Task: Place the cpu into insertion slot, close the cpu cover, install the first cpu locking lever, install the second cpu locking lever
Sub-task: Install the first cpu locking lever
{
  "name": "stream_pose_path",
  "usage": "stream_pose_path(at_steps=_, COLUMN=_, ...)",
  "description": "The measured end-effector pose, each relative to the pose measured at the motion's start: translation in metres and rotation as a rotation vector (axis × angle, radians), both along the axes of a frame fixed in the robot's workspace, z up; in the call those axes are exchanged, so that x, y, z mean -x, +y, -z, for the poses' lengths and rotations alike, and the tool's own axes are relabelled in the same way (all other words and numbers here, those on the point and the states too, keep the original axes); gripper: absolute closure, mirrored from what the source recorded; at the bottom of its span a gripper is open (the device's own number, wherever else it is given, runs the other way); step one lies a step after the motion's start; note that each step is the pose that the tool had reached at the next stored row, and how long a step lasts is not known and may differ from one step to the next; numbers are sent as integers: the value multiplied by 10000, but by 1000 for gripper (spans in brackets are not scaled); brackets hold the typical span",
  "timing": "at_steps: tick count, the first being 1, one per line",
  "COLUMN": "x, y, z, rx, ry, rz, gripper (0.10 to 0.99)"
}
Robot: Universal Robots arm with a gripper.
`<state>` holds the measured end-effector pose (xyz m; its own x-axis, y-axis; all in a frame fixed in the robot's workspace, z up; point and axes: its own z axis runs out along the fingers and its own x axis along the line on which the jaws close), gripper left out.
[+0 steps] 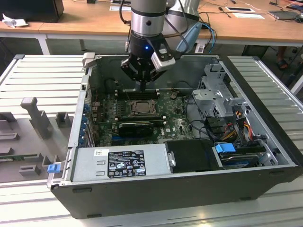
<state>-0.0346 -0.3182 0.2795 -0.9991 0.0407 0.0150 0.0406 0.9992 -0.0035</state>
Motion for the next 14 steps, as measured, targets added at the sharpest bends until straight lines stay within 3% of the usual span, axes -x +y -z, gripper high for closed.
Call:
stream_pose_path(at_steps=8, x=0, y=0, z=0, rx=1, ry=0, rz=-1222, gripper=980)
stream_pose_path(at_steps=9, x=0, y=0, z=1, rx=0, ry=0, rz=-1601, gripper=980)
stream_pose_path(at_steps=11, x=1, y=0, z=2, rx=3, ry=-42, rz=-2018, gripper=980)
stream_pose_path(at_steps=13, x=10, y=-4, z=3, rx=-111, ry=-106, rz=-2025, gripper=980)
stream_pose_path(at_steps=14, x=11, y=-4, z=5, rx=-289, ry=-127, rz=-2005, gripper=980)
